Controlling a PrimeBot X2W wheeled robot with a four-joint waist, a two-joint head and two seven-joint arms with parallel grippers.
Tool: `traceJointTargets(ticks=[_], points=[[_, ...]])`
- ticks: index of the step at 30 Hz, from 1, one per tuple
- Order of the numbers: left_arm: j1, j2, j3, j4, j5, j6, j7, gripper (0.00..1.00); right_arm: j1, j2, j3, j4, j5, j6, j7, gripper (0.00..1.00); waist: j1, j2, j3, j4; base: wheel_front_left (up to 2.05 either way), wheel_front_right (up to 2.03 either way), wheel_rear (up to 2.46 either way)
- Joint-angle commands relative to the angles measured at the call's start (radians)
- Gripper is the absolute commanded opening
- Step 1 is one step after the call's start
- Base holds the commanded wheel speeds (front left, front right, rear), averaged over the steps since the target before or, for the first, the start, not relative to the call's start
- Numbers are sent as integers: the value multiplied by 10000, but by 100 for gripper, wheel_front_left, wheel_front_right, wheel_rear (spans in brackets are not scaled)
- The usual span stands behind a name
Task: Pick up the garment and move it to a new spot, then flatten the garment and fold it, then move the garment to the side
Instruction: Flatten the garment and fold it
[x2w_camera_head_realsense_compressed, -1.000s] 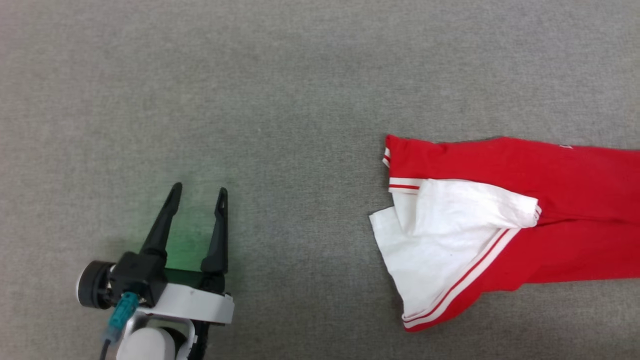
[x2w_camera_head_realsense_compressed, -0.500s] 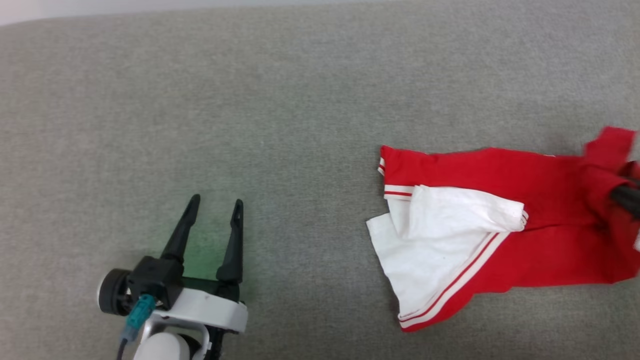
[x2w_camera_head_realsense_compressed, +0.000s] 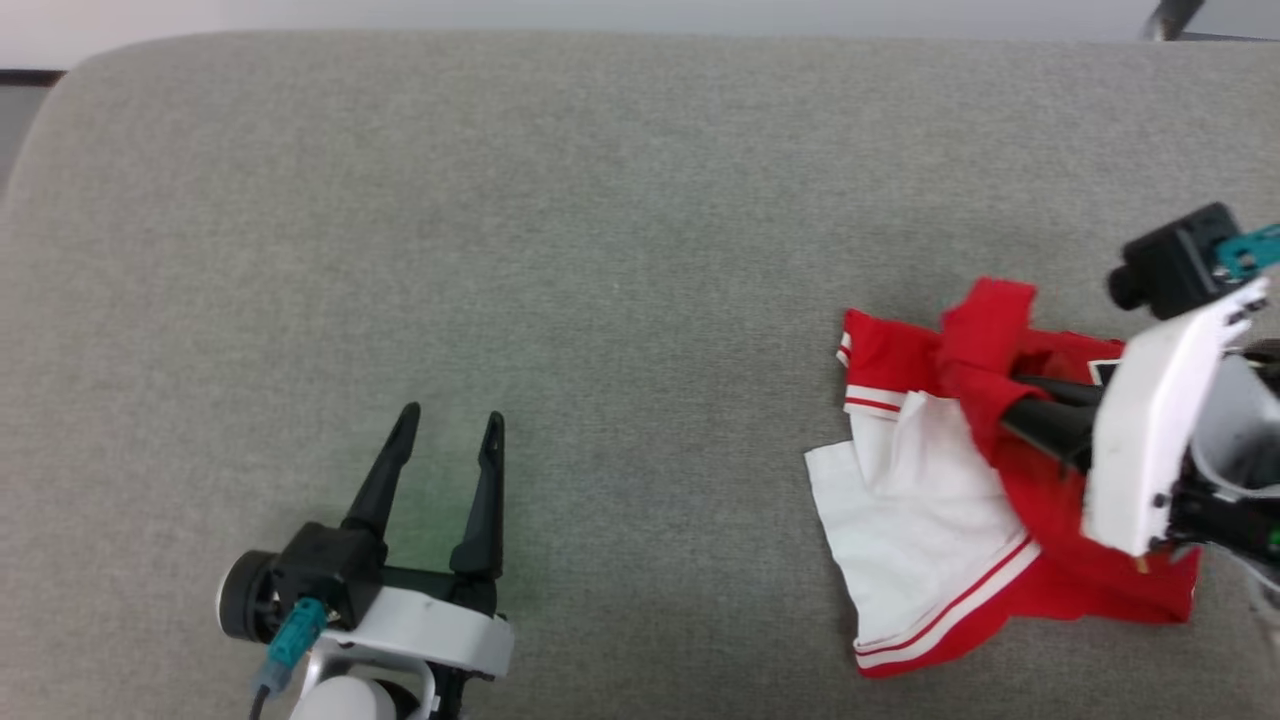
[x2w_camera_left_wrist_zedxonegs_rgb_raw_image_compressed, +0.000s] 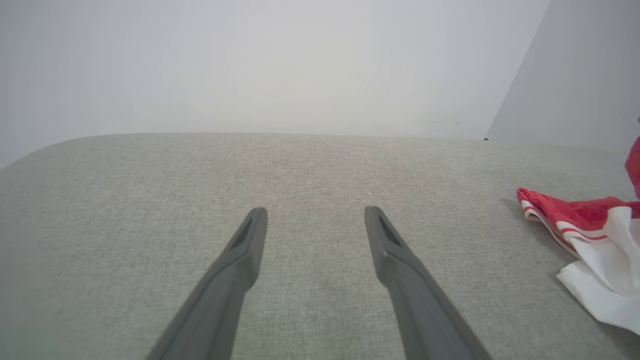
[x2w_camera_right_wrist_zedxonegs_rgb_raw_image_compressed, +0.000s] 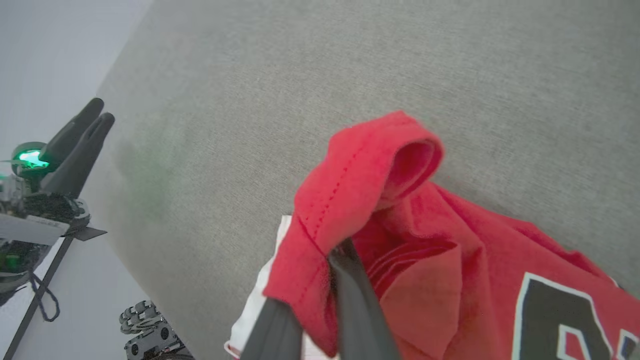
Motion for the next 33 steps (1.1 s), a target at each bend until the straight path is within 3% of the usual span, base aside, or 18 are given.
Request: traceJointTargets(ticks=[1, 16, 17, 18, 19, 20, 21, 33], points=[[9, -18, -4, -18, -69, 18, -20, 100, -108, 83, 98, 14, -83, -17, -14, 0, 0, -1, 6, 104, 0, 0, 0], [-227, -26, -209, 50, -286, 137, -20, 100, -710, 551, 1186, 801, -93, -17, -572, 0, 0, -1, 191, 226, 0, 0, 0], [-240, -26, -221, 64, -274, 146, -20, 100, -725, 563, 1202, 844, -64, -17, -647, 9, 0, -1, 192, 217, 0, 0, 0], [-249, -27, -233, 88, -275, 147, -20, 100, -727, 568, 1242, 893, -51, -17, -704, 27, 0, -1, 183, 206, 0, 0, 0], [-255, -27, -237, 108, -279, 147, -21, 100, -721, 559, 1285, 923, -31, -17, -755, 49, 0, -1, 171, 195, 0, 0, 0], [-264, -27, -230, 125, -279, 145, -20, 100, -710, 554, 1314, 961, -4, -17, -794, 86, 0, -1, 159, 176, 0, 0, 0], [-276, -27, -223, 144, -283, 145, -20, 100, -677, 553, 1304, 1015, 32, -17, -844, 100, 0, -1, 146, 160, 0, 0, 0], [-368, -26, -25, 402, -208, -31, -20, 100, -329, 490, 1108, 1299, 314, -17, -1687, 100, 0, -1, -279, -365, 0, 0, 0]])
